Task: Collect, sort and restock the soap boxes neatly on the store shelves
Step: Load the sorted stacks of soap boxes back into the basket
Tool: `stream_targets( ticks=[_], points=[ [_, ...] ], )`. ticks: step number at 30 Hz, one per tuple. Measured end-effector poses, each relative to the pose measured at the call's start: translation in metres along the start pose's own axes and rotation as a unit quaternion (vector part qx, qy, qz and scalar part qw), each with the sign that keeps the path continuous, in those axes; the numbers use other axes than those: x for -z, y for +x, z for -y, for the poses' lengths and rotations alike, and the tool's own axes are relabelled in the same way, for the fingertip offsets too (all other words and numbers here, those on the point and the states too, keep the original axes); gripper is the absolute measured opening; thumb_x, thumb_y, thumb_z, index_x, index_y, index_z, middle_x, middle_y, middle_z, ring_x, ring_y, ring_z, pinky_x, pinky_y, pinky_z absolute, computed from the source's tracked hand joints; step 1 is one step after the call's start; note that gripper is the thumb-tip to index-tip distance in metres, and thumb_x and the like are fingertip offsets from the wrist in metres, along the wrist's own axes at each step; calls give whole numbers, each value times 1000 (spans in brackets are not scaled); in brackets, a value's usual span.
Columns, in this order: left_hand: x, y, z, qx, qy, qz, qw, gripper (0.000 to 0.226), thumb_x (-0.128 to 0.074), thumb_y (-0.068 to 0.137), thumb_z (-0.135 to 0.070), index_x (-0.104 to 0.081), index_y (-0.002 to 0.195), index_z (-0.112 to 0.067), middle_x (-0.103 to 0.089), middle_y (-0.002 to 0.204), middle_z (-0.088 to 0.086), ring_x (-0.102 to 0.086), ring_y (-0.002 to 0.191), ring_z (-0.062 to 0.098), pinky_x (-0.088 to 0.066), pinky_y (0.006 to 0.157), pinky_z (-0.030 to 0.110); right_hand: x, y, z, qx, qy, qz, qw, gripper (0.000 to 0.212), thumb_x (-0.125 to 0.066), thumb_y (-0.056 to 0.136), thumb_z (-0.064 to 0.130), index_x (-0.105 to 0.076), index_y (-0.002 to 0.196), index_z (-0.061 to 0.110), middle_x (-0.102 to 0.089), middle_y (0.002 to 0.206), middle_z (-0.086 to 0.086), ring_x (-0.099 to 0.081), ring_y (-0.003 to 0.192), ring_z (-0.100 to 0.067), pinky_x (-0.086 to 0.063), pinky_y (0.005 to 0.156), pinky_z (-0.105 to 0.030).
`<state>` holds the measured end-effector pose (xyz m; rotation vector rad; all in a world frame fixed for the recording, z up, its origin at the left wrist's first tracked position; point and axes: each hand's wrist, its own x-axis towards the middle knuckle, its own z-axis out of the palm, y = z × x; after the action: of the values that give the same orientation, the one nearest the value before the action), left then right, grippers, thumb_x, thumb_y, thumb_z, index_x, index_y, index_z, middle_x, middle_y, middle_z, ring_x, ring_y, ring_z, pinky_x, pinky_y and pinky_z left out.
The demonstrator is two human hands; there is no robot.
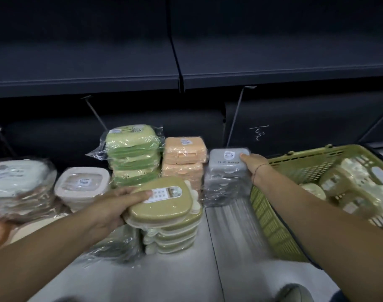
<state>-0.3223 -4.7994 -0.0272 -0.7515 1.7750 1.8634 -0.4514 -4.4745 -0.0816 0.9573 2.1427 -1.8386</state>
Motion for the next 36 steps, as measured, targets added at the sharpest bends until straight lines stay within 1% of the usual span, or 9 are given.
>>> stream_targets(
  ticks=[2,5,14,18,20,23,26,31,36],
  points=[
    [2,5,9,16,-12,-5,1000,67,-81,54,-22,-64,117,-5,-74,103,14,-69,98,28,-55,86,38,-10,1,-3,0,-13,6,1000,31,-57,96,22,-58,121,2,-64,114,-19,-62,93,-30,-53,86,-42],
    [4,8,11,19,-14,-13,1000,57,-78,58,-20,-65,111,-5,-75,97,14,-70,78,22,-58,63,30,-20,4,-10,-16,-18,3,1000,41,-57,95,26,-50,131,8,-62,119,-18,-62,103,-33,-52,92,-45],
    [-2,1,10,11,-20,5,1000,62,-78,59,-21,-63,118,-6,-74,105,12,-69,90,24,-55,71,33,-10,-13,3,45,-90,-12,995,68,-46,99,41,-15,155,16,-26,157,-11,-30,141,-33,-26,113,-41],
    [-8,-6,10,7,-54,10,998,61,-76,61,-20,-63,118,-2,-74,104,14,-70,85,22,-57,76,35,-8,-60,9,168,-47,-65,983,66,-55,96,37,-26,150,11,-33,152,-10,-36,138,-24,-31,112,-36],
    [-13,-13,10,4,-88,29,996,52,-73,66,-19,-66,114,0,-75,99,14,-72,77,18,-60,65,29,-20,-103,-4,124,72,-74,987,58,-62,91,39,-42,138,12,-52,134,-6,-52,120,-21,-42,97,-33],
    [-21,-22,17,3,-130,58,990,44,-70,70,-17,-68,110,3,-74,99,16,-73,75,17,-57,57,24,-48,-181,-43,-26,157,71,985,58,-68,78,59,-60,119,19,-69,109,-2,-64,101,-19,-51,87,-37],
    [-25,-30,28,2,-117,86,989,41,-70,73,-16,-68,110,1,-74,99,17,-73,79,20,-59,64,26,-76,-233,-69,-114,242,229,936,40,-61,80,51,-65,108,22,-75,93,2,-69,82,-12,-52,66,-27],
    [-21,-40,31,23,-16,128,991,59,-84,67,-30,-63,117,-9,-73,95,2,-68,80,11,-49,71,26,-70,-225,-72,-33,225,225,948,53,-75,78,17,-55,127,14,-73,102,-8,-72,83,-19,-57,65,-34],
    [-2,-36,15,44,-61,123,990,45,-71,71,-37,-66,110,-16,-75,96,2,-70,82,14,-55,75,29,-41,-209,-59,-30,98,376,921,56,-75,73,25,-60,128,26,-71,116,-2,-68,101,-17,-54,83,-34]
  ],
)
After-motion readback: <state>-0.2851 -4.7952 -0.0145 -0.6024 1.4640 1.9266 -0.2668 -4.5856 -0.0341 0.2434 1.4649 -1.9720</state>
